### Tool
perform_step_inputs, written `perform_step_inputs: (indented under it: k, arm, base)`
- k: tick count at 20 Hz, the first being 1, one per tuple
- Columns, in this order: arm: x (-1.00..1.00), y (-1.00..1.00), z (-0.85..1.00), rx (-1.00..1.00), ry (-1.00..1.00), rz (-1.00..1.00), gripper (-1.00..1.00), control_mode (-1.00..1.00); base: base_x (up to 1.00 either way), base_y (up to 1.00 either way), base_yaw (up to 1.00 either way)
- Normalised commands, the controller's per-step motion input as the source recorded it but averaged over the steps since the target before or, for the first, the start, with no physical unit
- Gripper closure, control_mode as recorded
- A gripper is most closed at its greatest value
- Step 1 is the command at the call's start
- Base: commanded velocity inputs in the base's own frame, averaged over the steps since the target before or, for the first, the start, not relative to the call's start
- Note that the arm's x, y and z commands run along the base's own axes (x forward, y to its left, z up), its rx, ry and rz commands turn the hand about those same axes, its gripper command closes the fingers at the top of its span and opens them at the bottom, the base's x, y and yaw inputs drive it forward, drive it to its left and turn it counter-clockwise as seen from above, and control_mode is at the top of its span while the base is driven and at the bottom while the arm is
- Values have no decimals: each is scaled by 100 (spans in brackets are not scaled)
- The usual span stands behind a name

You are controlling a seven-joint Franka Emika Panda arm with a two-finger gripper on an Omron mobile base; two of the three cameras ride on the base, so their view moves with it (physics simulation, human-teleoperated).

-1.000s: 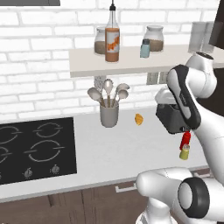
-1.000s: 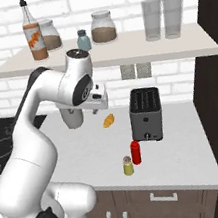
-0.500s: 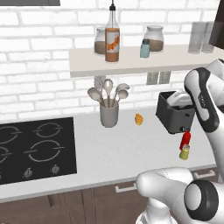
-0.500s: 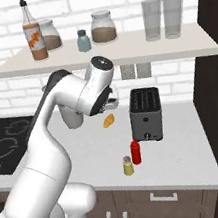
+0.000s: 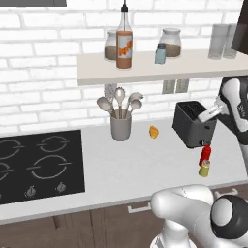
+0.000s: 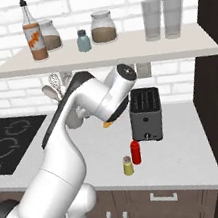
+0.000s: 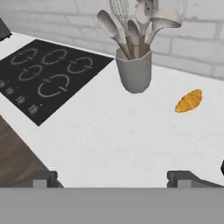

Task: Put the shaker and condiment bottle from the counter next to their counterparts in the cabinet.

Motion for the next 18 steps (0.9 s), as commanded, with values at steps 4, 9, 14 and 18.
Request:
perform_step_inputs:
  k: [4, 9, 14, 18]
  arm:
    - [14, -26, -31, 0, 0, 22, -100, -100]
    - [28, -36, -45, 0, 0, 22, -100, -100]
    - [21, -42, -28, 0, -4, 23, -100, -100]
    - [8, -41, -23, 0, -7, 22, -100, -100]
  base:
    - [0, 0, 0]
    - [0, 0, 0]
    - [0, 0, 0]
    - [0, 0, 0]
